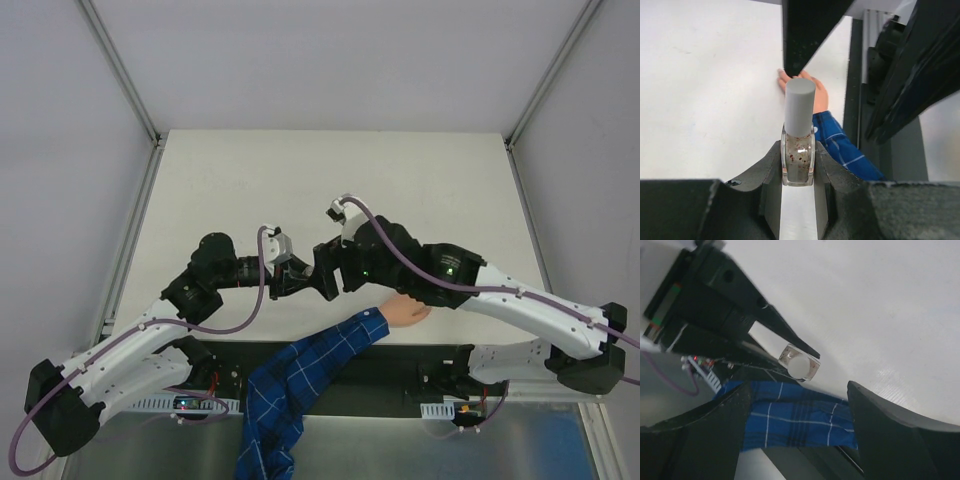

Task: Paint the nails

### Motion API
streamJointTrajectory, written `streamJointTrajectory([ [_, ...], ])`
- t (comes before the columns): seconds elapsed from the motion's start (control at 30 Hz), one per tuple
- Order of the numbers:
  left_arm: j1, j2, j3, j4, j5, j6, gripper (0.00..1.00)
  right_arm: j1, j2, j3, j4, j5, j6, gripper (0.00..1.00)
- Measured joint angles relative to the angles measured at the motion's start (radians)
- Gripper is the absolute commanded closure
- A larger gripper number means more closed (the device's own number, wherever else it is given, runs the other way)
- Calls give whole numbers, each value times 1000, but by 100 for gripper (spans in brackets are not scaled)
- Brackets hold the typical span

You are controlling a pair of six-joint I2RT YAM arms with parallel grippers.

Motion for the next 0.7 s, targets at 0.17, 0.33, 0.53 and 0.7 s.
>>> streamJointTrajectory([
  [0.17,0,45,28,31,178,-33,100,-92,-58,0,1,-320,-203,33],
  [0.33,0,94,36,62,320,-90,100,-144,-41,12,-20,-513,-330,55],
  [0.53,0,101,36,71,372,-111,100,-200,-8,55,-57,-616,-399,60],
  [0.7,0,101,37,79,386,-123,100,-203,-4,58,-74,-686,-431,55],
])
